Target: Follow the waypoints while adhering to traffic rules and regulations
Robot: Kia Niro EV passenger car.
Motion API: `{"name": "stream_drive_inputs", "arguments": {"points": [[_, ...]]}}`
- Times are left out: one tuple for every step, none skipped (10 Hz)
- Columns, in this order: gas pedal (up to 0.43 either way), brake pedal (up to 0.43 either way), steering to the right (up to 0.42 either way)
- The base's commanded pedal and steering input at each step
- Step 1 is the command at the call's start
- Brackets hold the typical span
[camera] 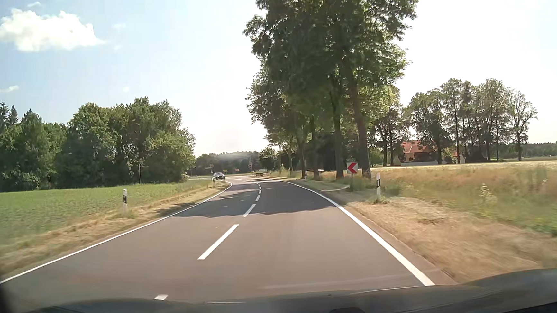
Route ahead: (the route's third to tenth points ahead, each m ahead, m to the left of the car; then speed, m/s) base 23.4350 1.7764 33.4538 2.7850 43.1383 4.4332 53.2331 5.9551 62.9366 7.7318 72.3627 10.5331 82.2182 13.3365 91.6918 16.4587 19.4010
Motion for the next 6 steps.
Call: {"name": "stream_drive_inputs", "arguments": {"points": [[0.000, 0.006, -0.019], [0.000, 0.006, -0.019], [0.000, 0.006, -0.019], [0.000, 0.006, -0.019], [0.000, 0.006, -0.019], [0.000, 0.006, -0.019]]}}
